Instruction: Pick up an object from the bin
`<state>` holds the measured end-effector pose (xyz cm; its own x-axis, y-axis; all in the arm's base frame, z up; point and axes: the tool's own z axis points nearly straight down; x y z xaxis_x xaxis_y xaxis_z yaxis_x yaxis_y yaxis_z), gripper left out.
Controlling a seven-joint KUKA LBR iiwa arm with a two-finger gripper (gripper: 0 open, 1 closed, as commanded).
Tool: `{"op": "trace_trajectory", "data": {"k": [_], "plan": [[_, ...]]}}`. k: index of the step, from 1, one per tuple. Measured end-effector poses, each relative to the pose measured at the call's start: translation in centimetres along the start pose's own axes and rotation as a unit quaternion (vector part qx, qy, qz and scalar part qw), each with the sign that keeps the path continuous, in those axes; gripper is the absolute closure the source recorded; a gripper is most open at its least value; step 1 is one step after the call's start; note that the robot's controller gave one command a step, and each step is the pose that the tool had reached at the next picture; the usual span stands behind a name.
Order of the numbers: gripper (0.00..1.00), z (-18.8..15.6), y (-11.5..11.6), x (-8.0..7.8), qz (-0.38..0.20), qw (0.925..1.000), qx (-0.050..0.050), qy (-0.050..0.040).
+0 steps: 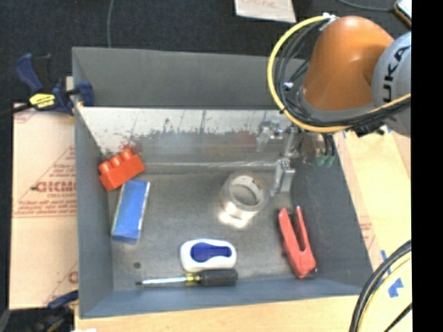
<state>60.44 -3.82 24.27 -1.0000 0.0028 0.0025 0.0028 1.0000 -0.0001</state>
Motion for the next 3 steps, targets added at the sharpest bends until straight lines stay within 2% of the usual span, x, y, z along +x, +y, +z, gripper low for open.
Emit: {"op": "trace_trajectory", "data": {"k": [1, 2, 3], "plan": [[0.00, -0.4, 0.0, -0.1, 0.000, 1.0000, 0.001, -0.0037], [0.00, 13.7, 2.1, 1.4, 0.040, 0.9992, 0.000, -0.0077], [0.00, 10.0, 2.7, 1.1, 0.040, 0.9992, 0.000, -0.0092]]}}
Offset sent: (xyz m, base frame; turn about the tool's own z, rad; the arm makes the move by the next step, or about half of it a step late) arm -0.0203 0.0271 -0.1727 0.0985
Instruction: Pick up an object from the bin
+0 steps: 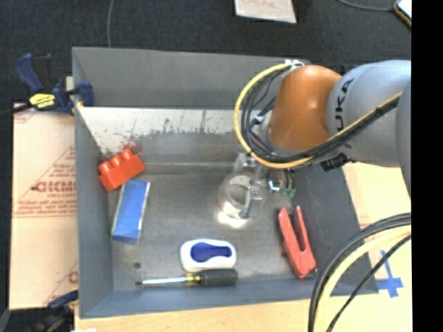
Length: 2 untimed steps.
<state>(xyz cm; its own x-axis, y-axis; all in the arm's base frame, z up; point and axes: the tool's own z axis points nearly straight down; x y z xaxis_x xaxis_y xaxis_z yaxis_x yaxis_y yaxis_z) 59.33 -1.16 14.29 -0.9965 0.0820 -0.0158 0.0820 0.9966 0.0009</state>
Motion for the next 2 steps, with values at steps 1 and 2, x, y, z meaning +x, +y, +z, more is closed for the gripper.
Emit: {"op": "trace_trajectory", "data": {"k": [1, 2], "plan": [[0.00, 4.1, -4.8, -1.3, -0.148, 0.9890, 0.000, -0.0067], [0.00, 6.4, -2.3, -2.4, -0.106, 0.9943, 0.002, -0.0152]]}}
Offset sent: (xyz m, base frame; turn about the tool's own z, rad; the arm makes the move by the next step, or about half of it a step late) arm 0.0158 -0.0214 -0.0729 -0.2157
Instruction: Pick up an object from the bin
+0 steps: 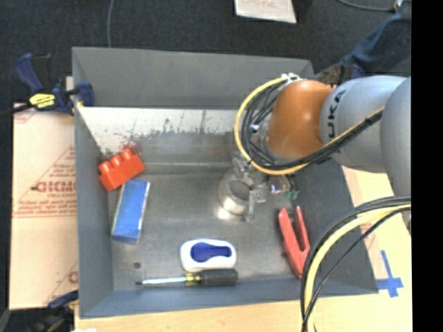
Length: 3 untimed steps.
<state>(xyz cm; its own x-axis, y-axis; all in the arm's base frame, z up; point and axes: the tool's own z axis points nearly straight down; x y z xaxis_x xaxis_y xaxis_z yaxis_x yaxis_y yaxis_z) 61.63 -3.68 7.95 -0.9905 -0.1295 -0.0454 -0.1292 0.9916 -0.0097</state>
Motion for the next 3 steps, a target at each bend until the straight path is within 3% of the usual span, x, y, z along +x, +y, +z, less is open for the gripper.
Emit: {"op": "trace_trajectory", "data": {"k": [1, 3], "plan": [[1.00, 0.9, 7.6, -1.9, 0.010, 0.9999, -0.003, 0.0114], [1.00, -0.6, 7.6, -1.9, 0.010, 0.9999, -0.003, 0.0118]]}}
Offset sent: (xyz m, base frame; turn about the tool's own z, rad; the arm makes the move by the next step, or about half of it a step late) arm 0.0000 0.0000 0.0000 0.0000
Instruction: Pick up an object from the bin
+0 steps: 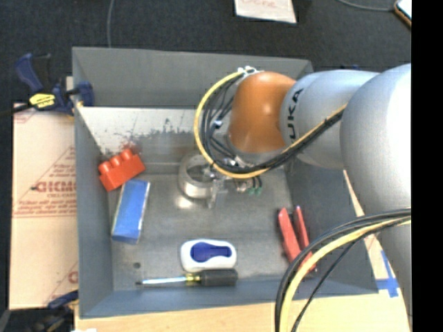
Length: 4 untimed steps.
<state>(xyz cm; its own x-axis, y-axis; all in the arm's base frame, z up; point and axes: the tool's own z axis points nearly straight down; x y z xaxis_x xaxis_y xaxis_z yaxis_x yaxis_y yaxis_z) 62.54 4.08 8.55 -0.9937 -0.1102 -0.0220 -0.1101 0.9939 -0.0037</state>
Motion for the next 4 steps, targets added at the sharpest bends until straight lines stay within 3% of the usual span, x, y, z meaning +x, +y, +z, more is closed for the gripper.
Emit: {"op": "trace_trajectory", "data": {"k": [1, 4], "plan": [[1.00, -1.4, 0.0, -0.1, 0.000, 1.0000, 0.000, -0.0015], [1.00, -9.6, -0.2, -0.2, 0.001, 1.0000, 0.001, -0.0002]]}}
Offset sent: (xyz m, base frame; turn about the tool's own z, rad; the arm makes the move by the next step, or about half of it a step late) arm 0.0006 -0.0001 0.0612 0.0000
